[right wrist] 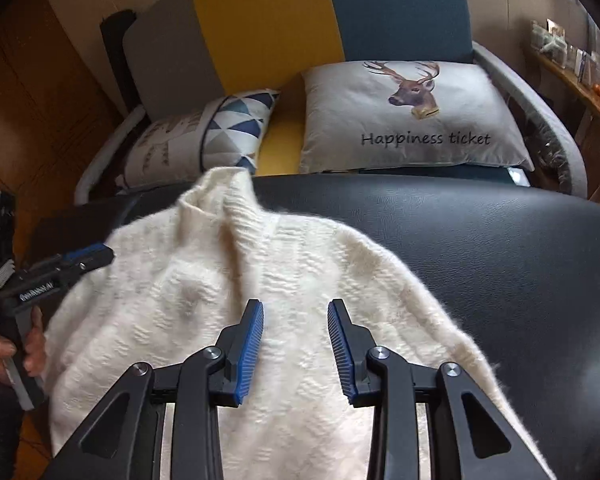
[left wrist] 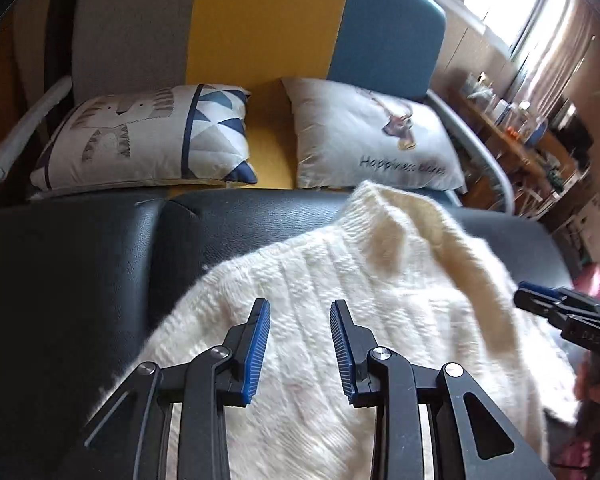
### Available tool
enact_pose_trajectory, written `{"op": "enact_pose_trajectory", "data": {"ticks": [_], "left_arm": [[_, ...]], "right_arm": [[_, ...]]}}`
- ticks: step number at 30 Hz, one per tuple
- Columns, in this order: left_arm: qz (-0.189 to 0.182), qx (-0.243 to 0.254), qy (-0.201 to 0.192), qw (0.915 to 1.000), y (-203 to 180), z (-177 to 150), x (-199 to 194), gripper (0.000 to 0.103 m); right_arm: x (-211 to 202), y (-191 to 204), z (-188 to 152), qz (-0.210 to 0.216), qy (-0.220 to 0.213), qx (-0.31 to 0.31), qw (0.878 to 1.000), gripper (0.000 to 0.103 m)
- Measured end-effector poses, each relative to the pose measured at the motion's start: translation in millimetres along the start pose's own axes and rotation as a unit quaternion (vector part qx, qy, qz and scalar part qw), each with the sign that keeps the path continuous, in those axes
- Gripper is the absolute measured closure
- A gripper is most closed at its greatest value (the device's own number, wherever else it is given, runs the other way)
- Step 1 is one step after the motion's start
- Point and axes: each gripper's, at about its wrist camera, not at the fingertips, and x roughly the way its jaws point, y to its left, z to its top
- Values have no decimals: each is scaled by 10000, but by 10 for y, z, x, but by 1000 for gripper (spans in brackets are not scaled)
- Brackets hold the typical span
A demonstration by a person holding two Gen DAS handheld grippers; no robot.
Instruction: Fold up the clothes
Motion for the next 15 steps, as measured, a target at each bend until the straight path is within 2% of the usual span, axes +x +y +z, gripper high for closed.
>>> {"op": "enact_pose_trajectory", "data": {"ticks": [2, 3, 4, 6, 9, 15], "left_arm": [[1, -217, 121, 9997, 169, -53, 66, 72], [5, -271, 159, 9995, 234, -101, 96, 72], [-16, -271, 104, 9996, 314, -145, 96, 79], [24, -223, 78, 9997, 387, -190, 106, 82], [161, -94, 94, 9998, 385, -222, 110, 83], [329, 106, 47, 9994, 361, -305, 58, 83]], "right_arm": [[127, -114, -52, -15, 148, 2, 9999, 69], [213, -150, -77, -188, 249, -51, 9995, 69], [303, -182, -101, -395, 353, -114, 9985, 69], [343, -247, -153, -427, 176, -171, 9988, 69], [337, -328, -198, -445, 23, -185, 9988, 69], [342, -372, -149, -818, 11, -230, 9964, 69]]}}
